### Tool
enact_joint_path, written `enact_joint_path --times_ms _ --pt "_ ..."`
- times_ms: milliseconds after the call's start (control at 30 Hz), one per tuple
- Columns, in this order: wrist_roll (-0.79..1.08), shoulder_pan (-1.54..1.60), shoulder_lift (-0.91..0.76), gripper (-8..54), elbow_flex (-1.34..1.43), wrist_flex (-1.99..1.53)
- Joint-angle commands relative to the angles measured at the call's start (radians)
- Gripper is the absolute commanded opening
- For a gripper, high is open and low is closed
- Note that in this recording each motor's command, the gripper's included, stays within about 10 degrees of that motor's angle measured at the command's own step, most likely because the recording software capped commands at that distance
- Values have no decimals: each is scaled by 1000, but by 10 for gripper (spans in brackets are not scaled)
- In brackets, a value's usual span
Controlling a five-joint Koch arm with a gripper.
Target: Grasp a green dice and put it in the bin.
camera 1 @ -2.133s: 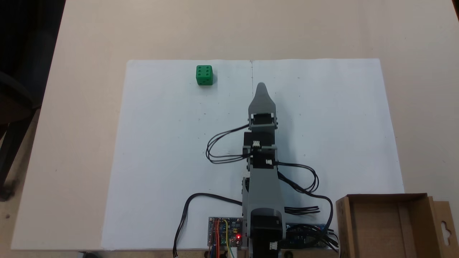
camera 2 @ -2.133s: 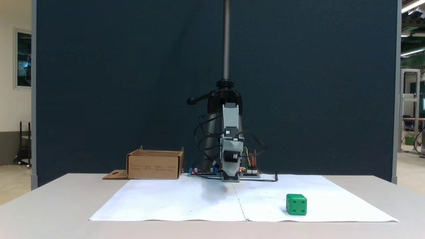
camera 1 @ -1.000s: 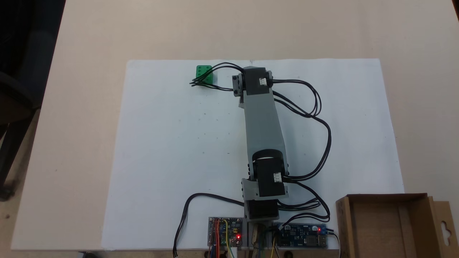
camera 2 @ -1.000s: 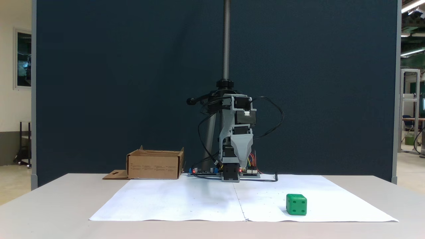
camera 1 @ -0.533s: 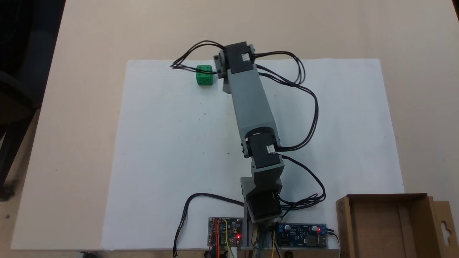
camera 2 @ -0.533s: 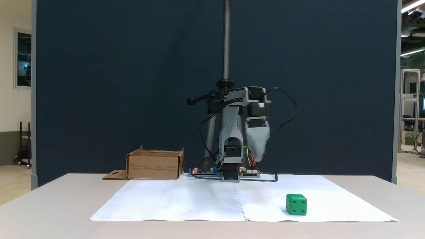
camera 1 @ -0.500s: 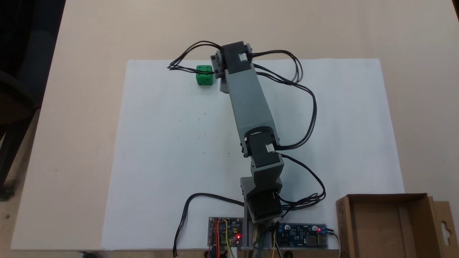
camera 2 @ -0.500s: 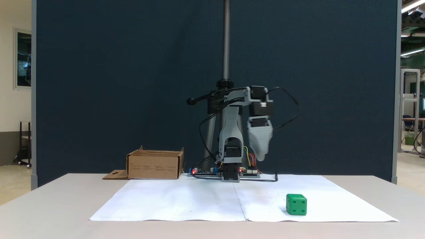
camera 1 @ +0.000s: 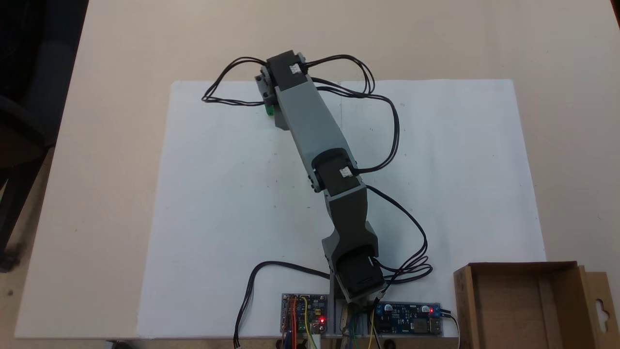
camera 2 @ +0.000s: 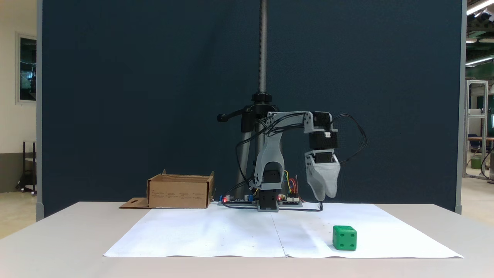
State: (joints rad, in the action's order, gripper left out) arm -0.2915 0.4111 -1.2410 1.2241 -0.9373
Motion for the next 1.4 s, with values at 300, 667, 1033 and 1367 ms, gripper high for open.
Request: enact_joint_path --times_ms 300,667,1033,1367 --pt "-130 -26 44 413 -123 -21" --pt "-147 -31 163 413 -249 -18" --pt "-169 -31 264 412 -322 -20" --pt "-206 -15 291 406 -341 -9"
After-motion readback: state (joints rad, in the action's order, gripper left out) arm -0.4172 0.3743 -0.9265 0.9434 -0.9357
